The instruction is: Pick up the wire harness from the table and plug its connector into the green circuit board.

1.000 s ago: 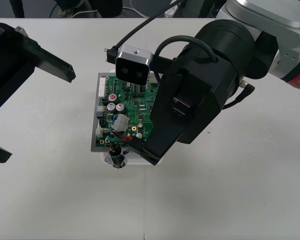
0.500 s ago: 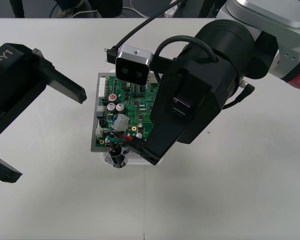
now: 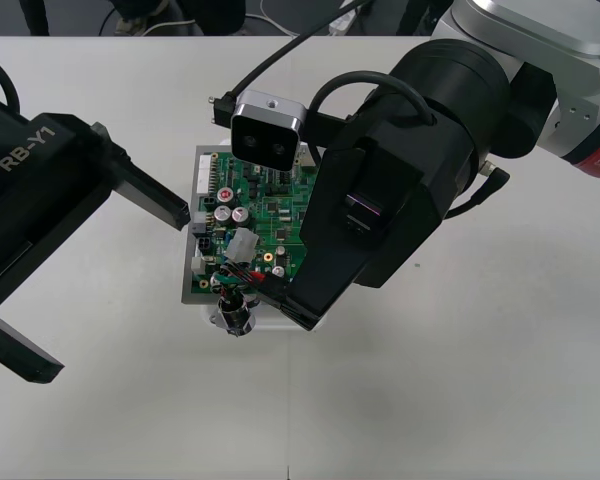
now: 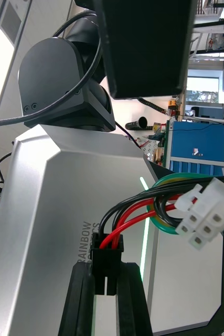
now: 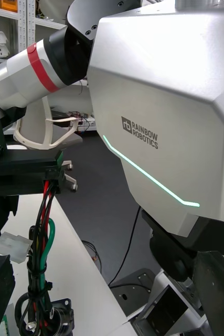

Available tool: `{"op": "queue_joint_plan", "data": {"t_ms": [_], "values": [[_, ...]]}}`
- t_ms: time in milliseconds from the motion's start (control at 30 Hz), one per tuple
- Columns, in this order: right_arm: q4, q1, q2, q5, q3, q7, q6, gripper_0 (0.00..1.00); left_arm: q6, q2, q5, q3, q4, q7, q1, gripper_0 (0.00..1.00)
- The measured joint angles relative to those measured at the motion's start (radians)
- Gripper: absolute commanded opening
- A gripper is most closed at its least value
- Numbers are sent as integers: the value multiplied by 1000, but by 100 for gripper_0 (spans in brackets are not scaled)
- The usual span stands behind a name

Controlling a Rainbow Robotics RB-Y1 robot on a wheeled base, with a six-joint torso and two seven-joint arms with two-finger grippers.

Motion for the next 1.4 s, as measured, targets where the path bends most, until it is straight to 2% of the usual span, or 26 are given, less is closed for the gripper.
{"op": "queue_joint_plan", "data": {"t_ms": [500,1400], "values": [[0,0,0,0,0,0,0,0,83,-41,-13,-5,0,15,-21,100],[0,0,0,0,0,0,0,0,170,-52,-14,-140,0,30,-108,100]]}}
